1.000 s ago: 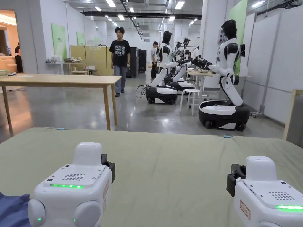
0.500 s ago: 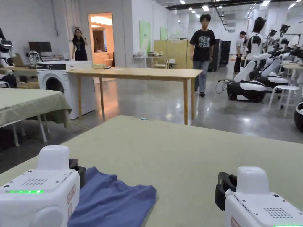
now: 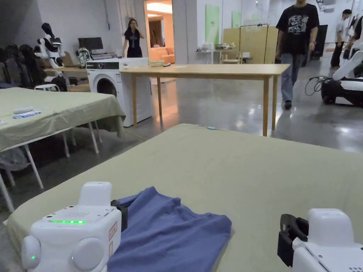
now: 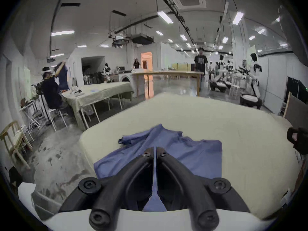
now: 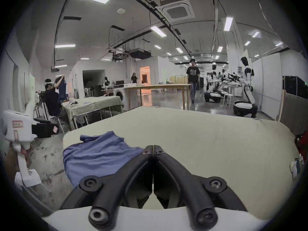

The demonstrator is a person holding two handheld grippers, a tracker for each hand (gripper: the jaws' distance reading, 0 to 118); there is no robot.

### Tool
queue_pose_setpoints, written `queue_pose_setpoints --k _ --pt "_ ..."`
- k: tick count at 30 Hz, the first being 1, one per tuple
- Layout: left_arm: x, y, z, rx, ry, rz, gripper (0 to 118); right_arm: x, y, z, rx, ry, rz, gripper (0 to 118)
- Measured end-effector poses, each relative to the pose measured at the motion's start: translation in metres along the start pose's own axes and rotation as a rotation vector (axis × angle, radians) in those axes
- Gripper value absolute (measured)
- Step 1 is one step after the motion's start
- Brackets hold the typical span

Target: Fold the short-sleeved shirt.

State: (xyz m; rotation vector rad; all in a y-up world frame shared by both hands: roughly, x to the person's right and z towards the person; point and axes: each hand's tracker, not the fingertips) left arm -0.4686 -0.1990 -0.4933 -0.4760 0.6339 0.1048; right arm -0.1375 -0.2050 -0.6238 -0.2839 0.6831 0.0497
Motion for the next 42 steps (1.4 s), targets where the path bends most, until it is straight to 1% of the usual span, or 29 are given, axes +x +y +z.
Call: queue_pose_setpoints --k 2,5,9,10,11,13,14,15,16,17,18,21,22,23,24,25,26,27,28,29,31,35,39,42 --pt "0.005 -0.004 -0.032 -0.075 -0.059 -0.004 1 0.003 -0.007 -0.002 -0.021 -0.007 0.000 1" --pt "0.010 -0.009 -0.083 -0.183 -0.135 0.046 1 0.008 -0.021 -0.009 -0.059 -0.023 0.003 1" --pt "0.020 -0.018 -0.134 -0.324 -0.194 0.006 1 0.015 -0.036 -0.019 -0.106 -0.036 0.004 1" --pt "0.027 -0.018 -0.133 -0.361 -0.210 -0.002 4 0.017 -0.039 -0.021 -0.113 -0.040 0.002 1" --pt "0.030 -0.018 -0.140 -0.385 -0.253 -0.013 16 0.019 -0.042 -0.024 -0.121 -0.040 -0.003 1" --pt "0.035 -0.017 -0.151 -0.433 -0.282 -0.030 71 0.021 -0.048 -0.030 -0.139 -0.040 -0.011 1" --pt "0.035 -0.017 -0.162 -0.479 -0.306 -0.051 84 0.022 -0.050 -0.033 -0.149 -0.042 -0.016 1" --pt "0.040 -0.020 -0.168 -0.511 -0.303 -0.072 84 0.023 -0.052 -0.035 -0.155 -0.042 -0.022 1" --pt "0.043 -0.022 -0.171 -0.508 -0.313 -0.109 117 0.023 -0.054 -0.037 -0.163 -0.038 -0.024 1" --pt "0.047 -0.023 -0.172 -0.496 -0.310 -0.138 118 0.023 -0.056 -0.038 -0.171 -0.030 -0.023 1" --pt "0.049 -0.032 -0.176 -0.515 -0.275 -0.154 115 0.023 -0.059 -0.039 -0.175 -0.031 -0.020 1" --pt "0.055 -0.045 -0.198 -0.572 -0.239 -0.168 116 0.024 -0.064 -0.039 -0.190 -0.024 -0.034 1" --pt "0.055 -0.049 -0.205 -0.590 -0.228 -0.165 112 0.024 -0.065 -0.037 -0.194 -0.024 -0.038 1" --pt "0.055 -0.054 -0.208 -0.603 -0.234 -0.148 105 0.025 -0.065 -0.034 -0.197 -0.022 -0.037 1" --pt "0.055 -0.056 -0.205 -0.587 -0.232 -0.139 103 0.026 -0.067 -0.030 -0.198 -0.025 -0.028 1" --pt "0.055 -0.053 -0.199 -0.557 -0.225 -0.141 97 0.028 -0.068 -0.027 -0.198 -0.032 -0.020 1" --pt "0.054 -0.052 -0.193 -0.539 -0.241 -0.151 77 0.031 -0.067 -0.022 -0.199 -0.037 -0.016 1" --pt "0.053 -0.047 -0.186 -0.505 -0.254 -0.131 48 0.034 -0.067 -0.017 -0.197 -0.045 -0.016 1" --pt "0.053 -0.045 -0.182 -0.489 -0.246 -0.123 7 0.037 -0.067 -0.011 -0.195 -0.051 -0.019 1" --pt "0.052 -0.043 -0.179 -0.475 -0.225 -0.129 7 0.042 -0.067 -0.005 -0.193 -0.058 -0.021 1" --pt "0.058 -0.030 -0.162 -0.469 -0.238 -0.134 7 0.051 -0.066 0.009 -0.189 -0.087 -0.019 1" --pt "0.071 0.001 -0.133 -0.354 -0.264 -0.153 7 0.074 -0.067 0.044 -0.178 -0.160 -0.047 1" --pt "0.113 0.039 -0.096 -0.273 -0.347 -0.223 7 0.099 -0.069 0.083 -0.159 -0.238 -0.092 1" --pt "0.160 0.064 -0.064 -0.194 -0.463 -0.235 7 0.115 -0.069 0.112 -0.148 -0.299 -0.114 1"
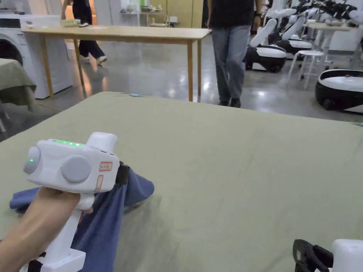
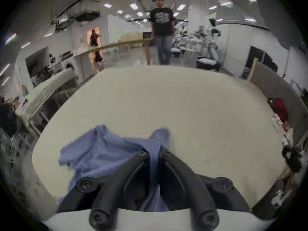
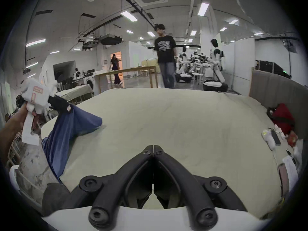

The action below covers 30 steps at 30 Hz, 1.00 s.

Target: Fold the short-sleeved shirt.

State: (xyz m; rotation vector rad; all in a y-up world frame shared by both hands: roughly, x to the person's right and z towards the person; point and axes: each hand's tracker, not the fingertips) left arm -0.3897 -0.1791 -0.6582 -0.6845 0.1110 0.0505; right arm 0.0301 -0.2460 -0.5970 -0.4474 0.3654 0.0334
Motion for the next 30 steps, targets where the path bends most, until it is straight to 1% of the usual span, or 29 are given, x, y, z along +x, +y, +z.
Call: queue_pose_setpoints --k 4,6,9,12,14,17,20,21,22,23,24,25,26,27,29,30 --pt "0.084 0.042 0.001 0.069 -0.145 -0.091 7 0.030 -0.002 0.026 0.018 -0.077 -0.028 1" --pt "0.135 0.057 -0.005 0.067 -0.235 -0.111 7 0.045 -0.004 0.038 0.028 -0.119 -0.048 1" --pt "0.210 0.066 -0.020 0.066 -0.363 -0.163 7 0.067 -0.005 0.047 0.032 -0.174 -0.062 1" --pt "0.273 0.062 -0.048 0.013 -0.462 -0.185 7 0.088 -0.006 0.051 0.031 -0.227 -0.078 1" --pt "0.306 0.051 -0.072 -0.037 -0.505 -0.190 7 0.099 -0.007 0.051 0.025 -0.246 -0.095 1" --pt "0.340 0.023 -0.116 -0.149 -0.507 -0.202 7 0.112 -0.012 0.047 0.010 -0.271 -0.101 1" --pt "0.354 -0.007 -0.152 -0.228 -0.480 -0.190 7 0.122 -0.017 0.040 -0.008 -0.277 -0.122 1" --pt "0.353 -0.012 -0.158 -0.227 -0.475 -0.182 9 0.124 -0.018 0.038 -0.014 -0.277 -0.127 1" --pt "0.350 -0.016 -0.161 -0.219 -0.474 -0.173 25 0.125 -0.020 0.036 -0.016 -0.275 -0.128 1" --pt "0.343 -0.018 -0.161 -0.210 -0.467 -0.147 66 0.126 -0.020 0.035 -0.020 -0.273 -0.127 1" --pt "0.334 -0.019 -0.159 -0.202 -0.459 -0.120 110 0.126 -0.020 0.033 -0.024 -0.272 -0.122 1" --pt "0.327 -0.019 -0.156 -0.199 -0.450 -0.094 116 0.126 -0.019 0.032 -0.025 -0.272 -0.121 1" --pt "0.313 -0.019 -0.142 -0.162 -0.436 -0.071 110 0.125 -0.018 0.032 -0.024 -0.270 -0.123 1" --pt "0.301 -0.015 -0.128 -0.139 -0.429 -0.009 110 0.124 -0.017 0.032 -0.019 -0.261 -0.126 1" --pt "0.276 -0.010 -0.093 -0.061 -0.388 -0.010 109 0.118 -0.013 0.034 0.001 -0.260 -0.118 1" --pt "0.261 -0.012 -0.069 0.018 -0.375 0.001 105 0.115 -0.011 0.036 0.014 -0.262 -0.108 1"
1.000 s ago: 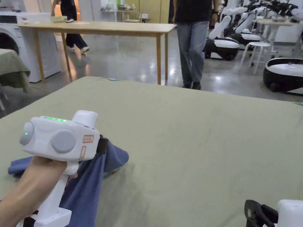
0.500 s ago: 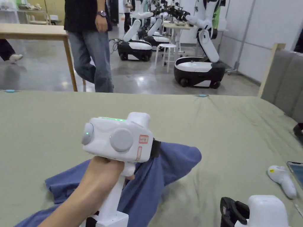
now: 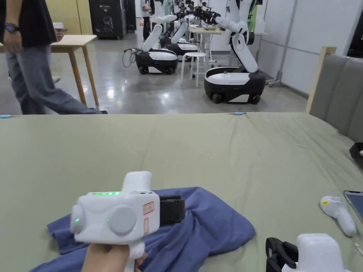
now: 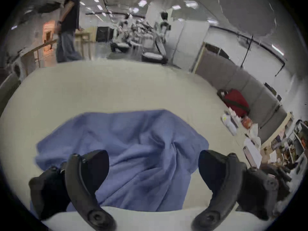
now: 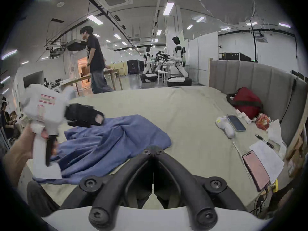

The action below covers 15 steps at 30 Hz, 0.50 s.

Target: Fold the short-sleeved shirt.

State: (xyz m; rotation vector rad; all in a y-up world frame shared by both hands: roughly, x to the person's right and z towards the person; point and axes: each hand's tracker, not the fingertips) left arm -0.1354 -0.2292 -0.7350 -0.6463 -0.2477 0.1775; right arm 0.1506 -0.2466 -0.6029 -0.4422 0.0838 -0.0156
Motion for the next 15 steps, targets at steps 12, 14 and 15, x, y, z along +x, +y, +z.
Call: queue_pose_setpoints --k 12,14,15 --pt "-0.061 -0.097 0.229 0.366 0.433 -0.041 0 -0.038 0.004 0.024 0.065 0.042 0.045 1" --pt "-0.081 -0.096 0.234 0.333 0.450 -0.005 0 -0.044 0.002 0.022 0.060 0.051 0.042 1" --pt "-0.093 -0.096 0.235 0.314 0.460 0.014 0 -0.046 0.001 0.020 0.053 0.061 0.041 1"
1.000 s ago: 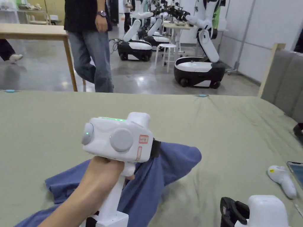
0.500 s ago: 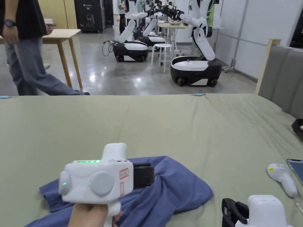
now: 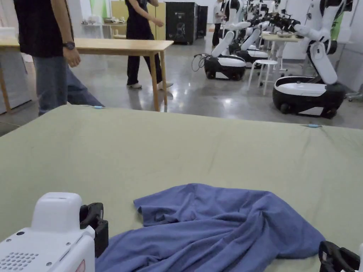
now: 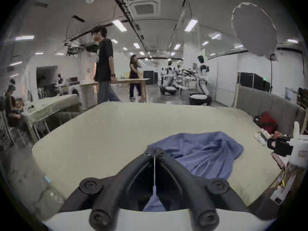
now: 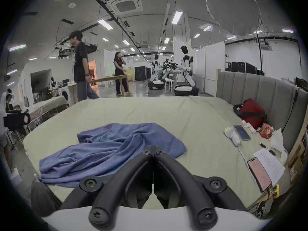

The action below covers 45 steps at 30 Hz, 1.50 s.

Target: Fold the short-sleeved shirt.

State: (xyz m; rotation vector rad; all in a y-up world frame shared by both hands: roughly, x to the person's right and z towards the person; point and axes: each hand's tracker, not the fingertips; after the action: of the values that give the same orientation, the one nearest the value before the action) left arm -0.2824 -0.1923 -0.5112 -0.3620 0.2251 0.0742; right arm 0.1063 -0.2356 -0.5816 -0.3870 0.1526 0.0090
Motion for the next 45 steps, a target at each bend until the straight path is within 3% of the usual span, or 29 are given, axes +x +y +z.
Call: queue_pose_setpoints --k 2,7,9,10,12,13,15,20,24,26,27,28,32,38,42,43,45 --pt "-0.020 0.000 -0.016 -0.084 0.025 0.000 0 -0.005 -0.002 -0.004 -0.008 0.014 -0.007 1" --pt "-0.064 -0.010 -0.087 -0.371 -0.091 0.106 0 -0.013 -0.010 -0.015 -0.040 0.039 -0.014 1" --pt "-0.078 -0.018 -0.112 -0.454 -0.093 0.126 8 -0.013 -0.014 -0.021 -0.062 0.044 -0.022 1" --pt "-0.082 -0.020 -0.122 -0.506 -0.099 0.107 28 -0.013 -0.015 -0.023 -0.067 0.046 -0.024 1" --pt "-0.090 -0.032 -0.139 -0.579 -0.091 0.077 96 -0.013 -0.018 -0.028 -0.081 0.046 -0.026 1" --pt "-0.093 -0.038 -0.146 -0.617 -0.075 0.071 112 -0.013 -0.019 -0.030 -0.087 0.047 -0.028 1" --pt "-0.095 -0.052 -0.151 -0.664 -0.023 0.015 107 -0.013 -0.021 -0.034 -0.101 0.048 -0.033 1" --pt "-0.087 -0.077 -0.161 -0.756 0.058 -0.048 107 -0.013 -0.025 -0.042 -0.126 0.050 -0.033 1" --pt "-0.085 -0.080 -0.170 -0.771 0.028 -0.059 93 -0.012 -0.027 -0.047 -0.143 0.053 -0.035 1" --pt "-0.079 -0.072 -0.166 -0.746 0.010 -0.084 51 -0.010 -0.027 -0.051 -0.151 0.047 -0.030 1" --pt "-0.074 -0.069 -0.159 -0.726 -0.001 -0.125 18 -0.008 -0.026 -0.054 -0.157 0.045 -0.034 1" --pt "-0.073 -0.068 -0.159 -0.710 -0.008 -0.122 0 -0.004 -0.024 -0.057 -0.161 0.048 -0.042 1" --pt "-0.076 -0.065 -0.156 -0.704 0.005 -0.129 0 0.017 -0.013 -0.073 -0.174 -0.012 -0.020 1" --pt "-0.089 -0.066 -0.154 -0.685 -0.027 -0.060 0 0.081 0.016 -0.135 -0.268 -0.140 0.016 1" --pt "-0.086 -0.069 -0.152 -0.696 -0.037 -0.039 0 0.113 0.031 -0.188 -0.379 -0.106 -0.014 3" --pt "-0.084 -0.069 -0.151 -0.694 -0.038 -0.028 0 0.118 0.032 -0.198 -0.396 -0.082 -0.030 30" --pt "-0.085 -0.070 -0.150 -0.695 -0.043 -0.019 0 0.122 0.034 -0.224 -0.461 -0.045 -0.037 108"
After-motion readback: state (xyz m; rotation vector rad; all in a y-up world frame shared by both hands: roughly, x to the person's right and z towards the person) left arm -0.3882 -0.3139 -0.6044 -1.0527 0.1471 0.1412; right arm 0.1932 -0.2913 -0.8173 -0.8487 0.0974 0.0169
